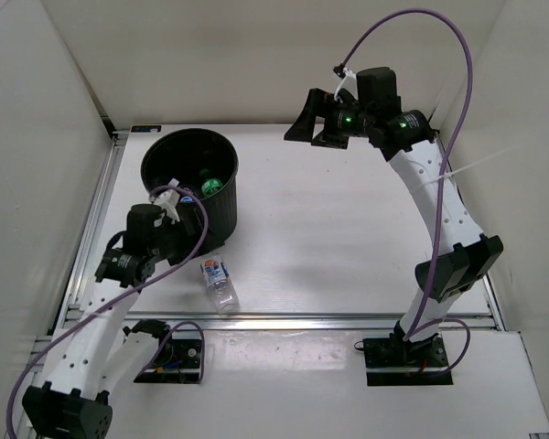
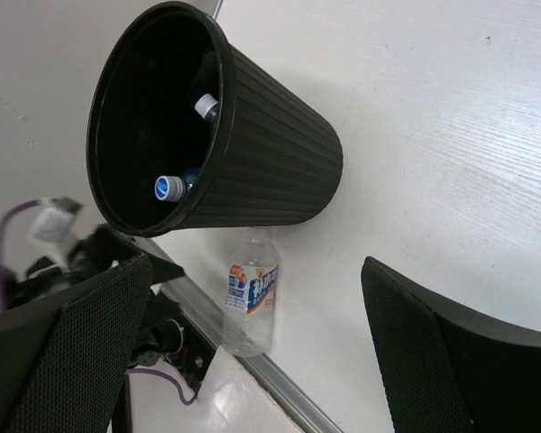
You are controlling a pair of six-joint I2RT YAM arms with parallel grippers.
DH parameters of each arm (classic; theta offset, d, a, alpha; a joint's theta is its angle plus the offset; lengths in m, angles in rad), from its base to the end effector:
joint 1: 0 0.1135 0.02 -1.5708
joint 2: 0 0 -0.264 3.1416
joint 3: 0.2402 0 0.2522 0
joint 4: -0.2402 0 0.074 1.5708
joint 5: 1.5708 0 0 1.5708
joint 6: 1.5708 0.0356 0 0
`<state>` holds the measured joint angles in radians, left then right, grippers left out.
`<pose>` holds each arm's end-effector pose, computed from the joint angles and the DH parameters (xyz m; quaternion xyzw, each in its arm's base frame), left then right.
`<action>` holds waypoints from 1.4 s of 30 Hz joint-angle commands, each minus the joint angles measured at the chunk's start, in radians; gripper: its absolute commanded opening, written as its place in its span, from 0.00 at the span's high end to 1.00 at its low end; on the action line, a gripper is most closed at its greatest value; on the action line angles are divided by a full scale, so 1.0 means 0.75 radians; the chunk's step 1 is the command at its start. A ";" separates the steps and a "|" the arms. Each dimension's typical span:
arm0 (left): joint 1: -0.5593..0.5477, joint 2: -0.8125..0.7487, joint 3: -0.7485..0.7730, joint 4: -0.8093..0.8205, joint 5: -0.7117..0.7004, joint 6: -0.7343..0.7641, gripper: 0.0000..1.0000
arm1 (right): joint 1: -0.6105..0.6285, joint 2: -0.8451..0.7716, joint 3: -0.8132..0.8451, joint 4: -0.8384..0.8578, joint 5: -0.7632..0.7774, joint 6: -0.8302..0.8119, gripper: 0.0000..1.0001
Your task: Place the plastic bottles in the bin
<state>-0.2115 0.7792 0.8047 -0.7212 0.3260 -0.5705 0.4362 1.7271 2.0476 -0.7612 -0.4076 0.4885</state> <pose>0.1523 -0.0444 0.2962 -0.0919 0.8917 -0.2952 0.3305 0.3305 0.1696 0.4629 -0.0867 0.8296 0.3869 0.3931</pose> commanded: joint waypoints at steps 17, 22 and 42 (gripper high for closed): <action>-0.223 0.452 -0.151 0.031 -0.087 -0.037 0.00 | -0.003 -0.039 0.007 -0.026 -0.039 -0.056 0.00; -0.237 0.603 -0.179 0.043 -0.058 -0.021 0.00 | -0.015 -0.051 -0.022 -0.038 -0.039 -0.056 0.00; -0.401 0.461 0.023 -0.006 -0.191 -0.031 0.00 | -0.117 -0.033 -0.288 -0.161 -0.096 0.101 0.00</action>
<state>-0.5072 1.2419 0.7418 -0.7029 0.2367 -0.5880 0.3943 1.7008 1.8755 -0.8185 -0.4408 0.4904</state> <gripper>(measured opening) 0.998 0.998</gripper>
